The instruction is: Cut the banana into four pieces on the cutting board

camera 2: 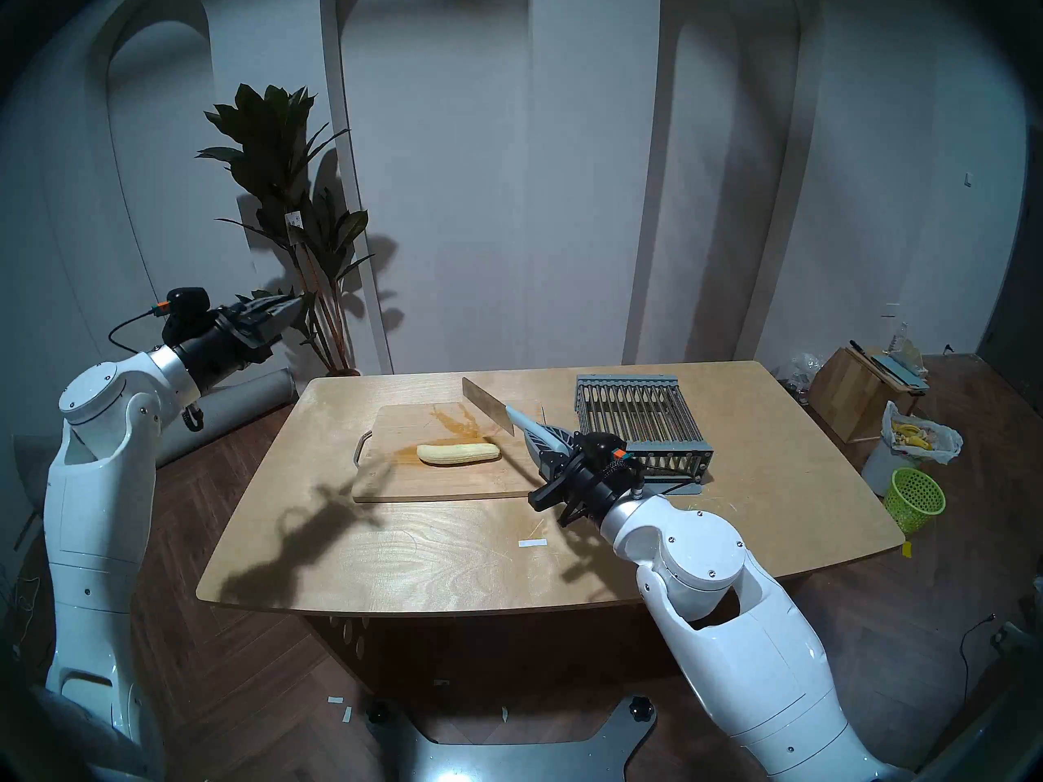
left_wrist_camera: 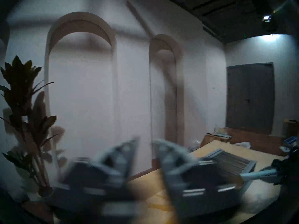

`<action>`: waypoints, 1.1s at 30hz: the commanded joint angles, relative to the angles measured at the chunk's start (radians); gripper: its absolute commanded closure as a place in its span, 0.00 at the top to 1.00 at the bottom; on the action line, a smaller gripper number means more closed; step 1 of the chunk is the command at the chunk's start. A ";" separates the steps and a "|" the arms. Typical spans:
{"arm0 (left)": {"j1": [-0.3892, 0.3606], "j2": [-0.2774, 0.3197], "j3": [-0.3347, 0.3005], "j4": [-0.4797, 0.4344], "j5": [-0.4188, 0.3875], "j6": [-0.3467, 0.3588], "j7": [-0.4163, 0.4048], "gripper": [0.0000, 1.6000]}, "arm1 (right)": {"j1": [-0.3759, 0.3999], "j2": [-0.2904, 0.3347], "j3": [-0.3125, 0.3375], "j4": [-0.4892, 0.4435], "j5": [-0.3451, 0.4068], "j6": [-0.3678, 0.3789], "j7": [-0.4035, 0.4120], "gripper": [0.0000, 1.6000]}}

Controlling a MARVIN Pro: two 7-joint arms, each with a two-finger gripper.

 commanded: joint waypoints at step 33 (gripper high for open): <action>-0.301 0.104 0.207 0.405 -0.366 0.200 -0.553 0.00 | 0.193 -0.122 -0.194 0.254 -0.274 -0.351 -0.080 0.00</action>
